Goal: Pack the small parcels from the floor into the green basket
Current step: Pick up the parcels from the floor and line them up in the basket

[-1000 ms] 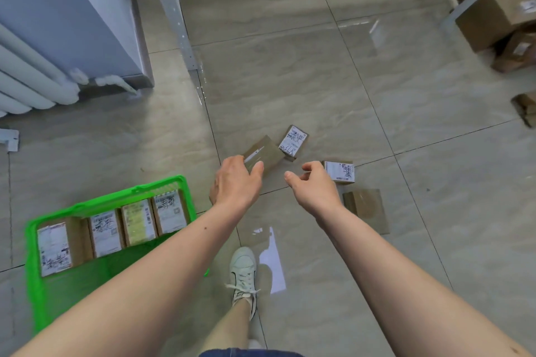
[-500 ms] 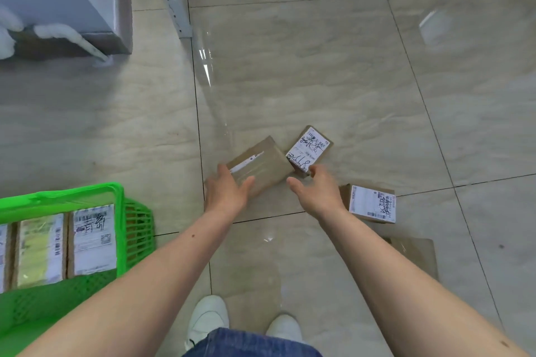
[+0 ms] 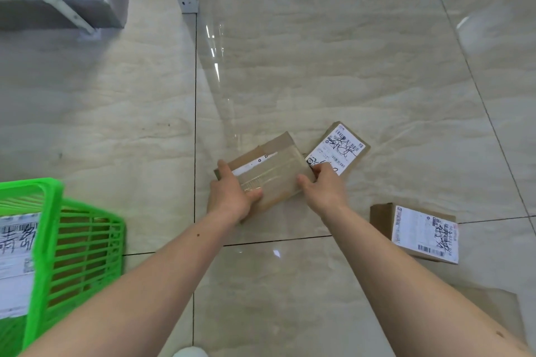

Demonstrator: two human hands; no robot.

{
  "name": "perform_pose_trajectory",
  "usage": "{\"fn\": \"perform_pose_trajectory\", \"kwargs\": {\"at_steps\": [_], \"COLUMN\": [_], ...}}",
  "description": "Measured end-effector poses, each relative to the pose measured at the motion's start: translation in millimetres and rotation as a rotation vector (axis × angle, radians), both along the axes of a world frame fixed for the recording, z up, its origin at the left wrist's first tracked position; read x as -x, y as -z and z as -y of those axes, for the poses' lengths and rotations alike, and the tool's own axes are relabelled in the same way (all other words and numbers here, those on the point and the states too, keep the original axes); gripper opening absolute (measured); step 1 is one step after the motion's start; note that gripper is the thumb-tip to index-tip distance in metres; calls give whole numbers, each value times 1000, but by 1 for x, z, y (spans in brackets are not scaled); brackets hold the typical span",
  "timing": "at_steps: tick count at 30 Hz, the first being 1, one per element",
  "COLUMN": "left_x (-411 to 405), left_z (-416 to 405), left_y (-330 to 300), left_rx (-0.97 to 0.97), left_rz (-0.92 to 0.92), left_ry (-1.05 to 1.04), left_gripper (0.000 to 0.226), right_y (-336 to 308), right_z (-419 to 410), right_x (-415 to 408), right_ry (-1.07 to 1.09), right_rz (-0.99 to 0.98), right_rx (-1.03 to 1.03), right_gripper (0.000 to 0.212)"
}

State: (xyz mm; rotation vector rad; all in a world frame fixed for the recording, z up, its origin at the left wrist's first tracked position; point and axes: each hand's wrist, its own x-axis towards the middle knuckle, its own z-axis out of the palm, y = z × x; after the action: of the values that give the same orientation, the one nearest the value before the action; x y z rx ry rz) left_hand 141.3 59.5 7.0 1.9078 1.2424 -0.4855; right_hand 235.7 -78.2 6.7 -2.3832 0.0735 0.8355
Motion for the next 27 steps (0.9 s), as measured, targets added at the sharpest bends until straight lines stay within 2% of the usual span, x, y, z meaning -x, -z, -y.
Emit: {"fn": "perform_pose_trajectory", "kwargs": {"at_steps": [6, 13, 18, 22, 27], "left_x": [8, 46, 81, 127, 199], "left_z": [-1, -10, -26, -47, -79], "left_y": [-30, -159, -260, -333, -389], "left_rx": [-64, -73, -89, -90, -120], "left_rz": [53, 19, 16, 22, 31], "left_ry": [36, -16, -198, -260, -325], "left_gripper": [102, 110, 79, 72, 66], "right_y": [-23, -145, -241, -313, -381], "right_z": [-3, -8, -31, -57, -98], "right_x": [11, 38, 63, 98, 153], "right_ry": [-10, -64, -111, -153, -268], "right_rz": [21, -6, -18, -87, -104], "right_rx": [33, 58, 40, 23, 14], "right_gripper": [36, 31, 33, 42, 54]}}
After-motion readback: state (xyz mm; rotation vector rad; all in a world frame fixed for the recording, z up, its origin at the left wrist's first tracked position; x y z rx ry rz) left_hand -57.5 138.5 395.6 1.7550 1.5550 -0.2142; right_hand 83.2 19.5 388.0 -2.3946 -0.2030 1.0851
